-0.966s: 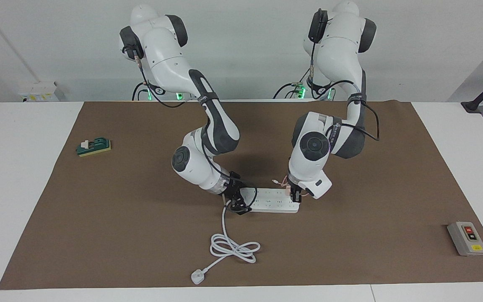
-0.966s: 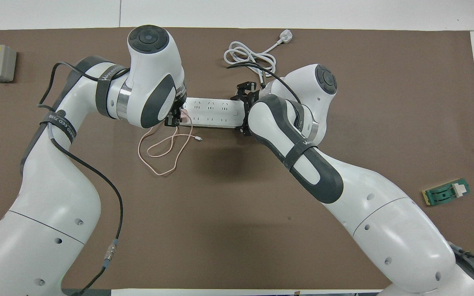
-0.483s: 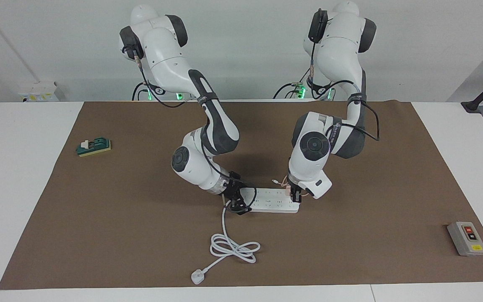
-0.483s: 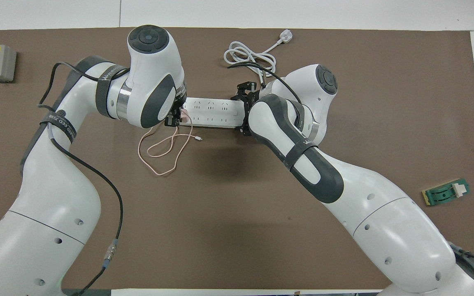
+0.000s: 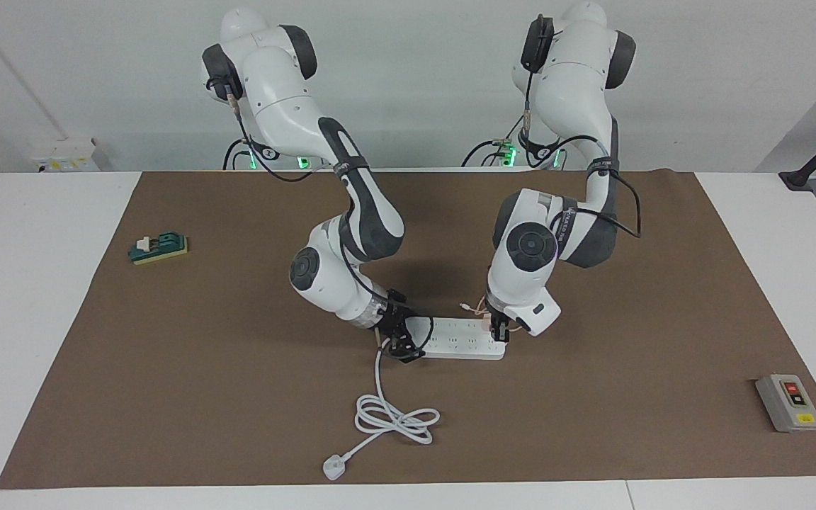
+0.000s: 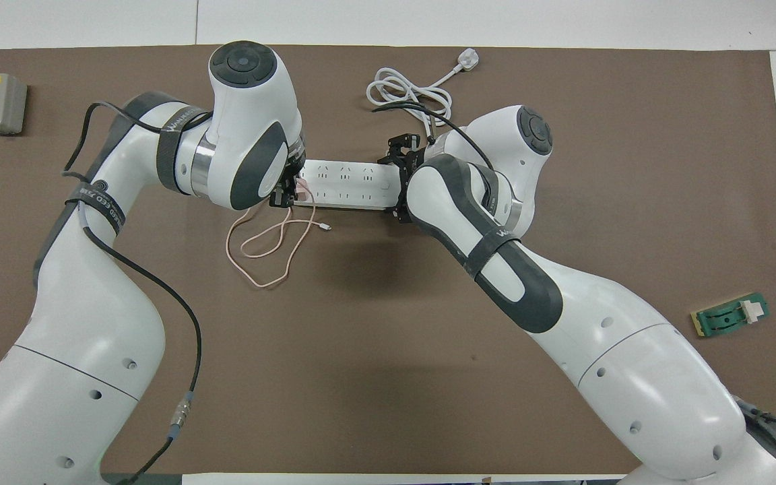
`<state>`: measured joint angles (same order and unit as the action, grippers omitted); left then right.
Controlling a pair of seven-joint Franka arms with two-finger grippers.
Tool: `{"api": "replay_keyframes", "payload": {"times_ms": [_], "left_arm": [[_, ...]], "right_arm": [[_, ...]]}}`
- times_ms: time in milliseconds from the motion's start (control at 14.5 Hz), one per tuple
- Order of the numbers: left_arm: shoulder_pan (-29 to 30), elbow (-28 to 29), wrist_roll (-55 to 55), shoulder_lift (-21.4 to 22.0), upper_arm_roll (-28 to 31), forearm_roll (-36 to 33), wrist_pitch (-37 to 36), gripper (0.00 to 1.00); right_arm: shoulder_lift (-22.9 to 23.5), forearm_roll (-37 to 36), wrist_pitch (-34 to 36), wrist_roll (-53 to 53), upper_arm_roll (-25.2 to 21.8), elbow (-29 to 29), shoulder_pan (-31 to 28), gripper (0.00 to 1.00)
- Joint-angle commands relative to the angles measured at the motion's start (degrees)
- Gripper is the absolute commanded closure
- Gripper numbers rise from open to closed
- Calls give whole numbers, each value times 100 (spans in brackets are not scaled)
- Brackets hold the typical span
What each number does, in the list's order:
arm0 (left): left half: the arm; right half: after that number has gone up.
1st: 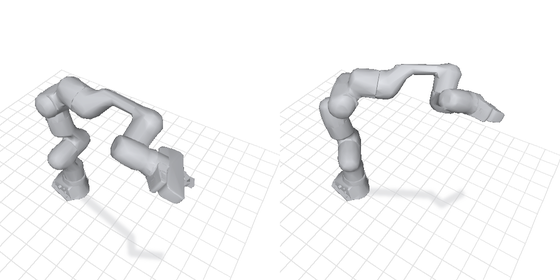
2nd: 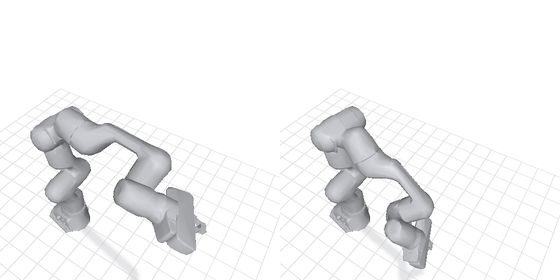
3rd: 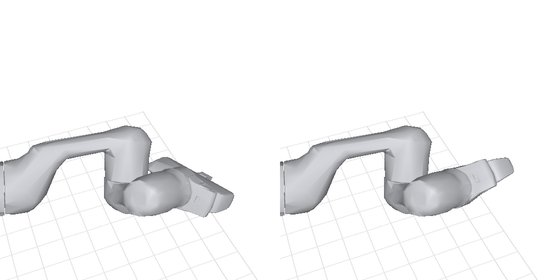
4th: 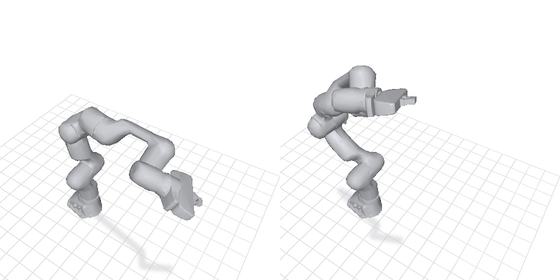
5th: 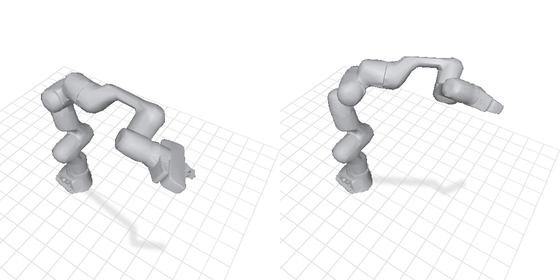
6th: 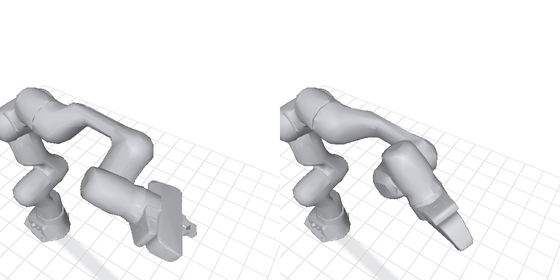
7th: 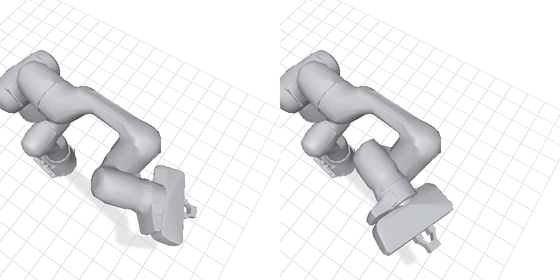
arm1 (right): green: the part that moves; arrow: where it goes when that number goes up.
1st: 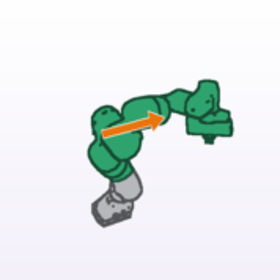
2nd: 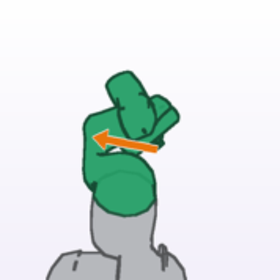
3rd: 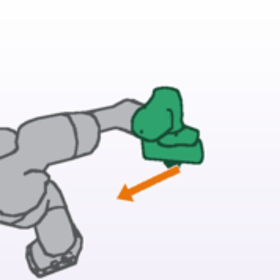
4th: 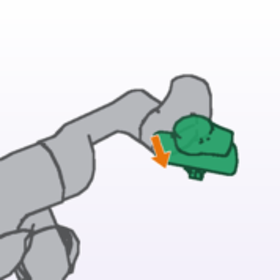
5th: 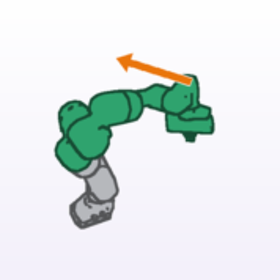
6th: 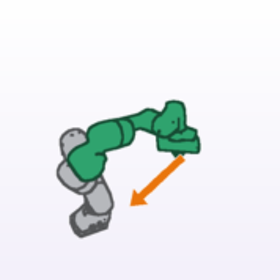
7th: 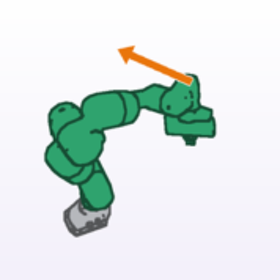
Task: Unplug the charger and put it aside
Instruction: 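Pull the charger out of the strip with the left gripper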
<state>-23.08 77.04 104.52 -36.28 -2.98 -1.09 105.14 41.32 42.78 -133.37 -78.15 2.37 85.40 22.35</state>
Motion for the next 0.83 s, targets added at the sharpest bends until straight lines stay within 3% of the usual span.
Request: {"api": "replay_keyframes", "payload": {"times_ms": [0, 138, 414, 759], "left_arm": [[-92, -128, -72, -2, 52, 3, -178, 100], [-83, -155, -151, 129, 52, 12, -440, 100], [-100, -181, -300, 840, 69, 21, -1275, 100], [-83, -251, -861, 903, 78, -31, -1303, 100]], "right_arm": [[324, 205, -418, 177, 18, -243, 94, 100], [324, 196, -409, 177, 18, -243, 94, 100], [324, 196, -427, 177, 18, -243, 94, 100], [324, 170, -541, 186, 18, -251, 111, 100]]}}
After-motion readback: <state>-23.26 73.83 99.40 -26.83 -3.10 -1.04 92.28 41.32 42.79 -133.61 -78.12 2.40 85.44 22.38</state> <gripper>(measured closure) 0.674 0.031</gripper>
